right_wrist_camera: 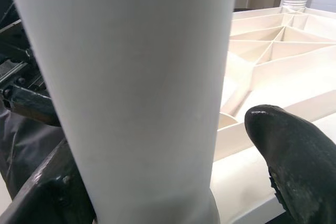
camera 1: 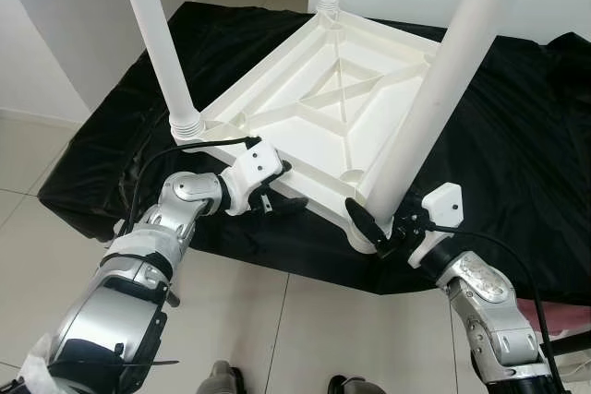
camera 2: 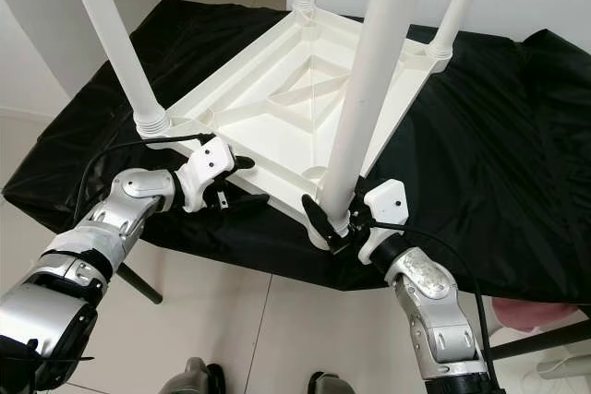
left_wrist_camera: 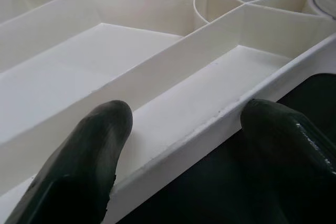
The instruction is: Building children table
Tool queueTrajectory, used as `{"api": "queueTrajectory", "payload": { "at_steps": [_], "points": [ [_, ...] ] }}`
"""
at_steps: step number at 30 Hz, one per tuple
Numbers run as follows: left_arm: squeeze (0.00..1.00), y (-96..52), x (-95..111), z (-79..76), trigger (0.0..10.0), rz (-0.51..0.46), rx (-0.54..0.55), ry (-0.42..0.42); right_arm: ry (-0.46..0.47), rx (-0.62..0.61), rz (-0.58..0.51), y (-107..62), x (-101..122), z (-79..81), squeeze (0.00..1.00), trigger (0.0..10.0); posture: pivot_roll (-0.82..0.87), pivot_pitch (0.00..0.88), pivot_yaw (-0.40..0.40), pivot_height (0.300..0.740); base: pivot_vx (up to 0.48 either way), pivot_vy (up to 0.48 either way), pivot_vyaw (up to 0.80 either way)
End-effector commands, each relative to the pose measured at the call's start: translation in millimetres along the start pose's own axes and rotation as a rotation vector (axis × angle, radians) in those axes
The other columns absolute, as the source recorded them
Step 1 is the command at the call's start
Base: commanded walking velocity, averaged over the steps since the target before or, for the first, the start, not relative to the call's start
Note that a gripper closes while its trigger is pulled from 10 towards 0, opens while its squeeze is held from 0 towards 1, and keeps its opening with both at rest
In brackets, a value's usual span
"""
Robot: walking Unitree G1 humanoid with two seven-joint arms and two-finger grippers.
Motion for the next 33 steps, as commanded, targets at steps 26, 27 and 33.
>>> {"api": "queueTrajectory", "payload": {
  "at_steps": [26, 27, 33],
  "points": [
    [0.0, -44.4, 30.2, -93.2, 10.0, -0.304, 0.062, -0.299, 0.057, 0.028, 0.029, -3.2, -13.2, -27.2, 0.0, 10.0, 0.05, 0.164, -0.048, 0.74, 0.0, 0.0, 0.0],
    [0.0, -43.6, 31.6, -100.7, 10.0, -0.296, 0.039, -0.286, 0.052, 0.042, 0.027, -4.7, -13.1, -27.0, 0.0, 10.0, 0.05, 0.164, -0.048, 0.74, 0.0, 0.0, 0.0],
    [0.0, -42.3, 33.6, -107.7, 10.0, -0.276, 0.036, -0.269, 0.042, 0.055, 0.038, -6.9, -15.9, -29.6, 0.0, 1.1, 0.04, 0.161, -0.04, 0.74, 0.0, 0.0, 0.0]
  ]
}}
Point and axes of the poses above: a point about 5 cm out from each wrist's last joint towards the gripper, its own y axis pointing out of the wrist towards the gripper, its own x axis along the axis of the wrist's last joint, z = x × y, the point moved 3 cm from there along y, pointing out of the wrist towards the gripper, and after that the axes turned 12 degrees about -y, right-handed, at the moved point
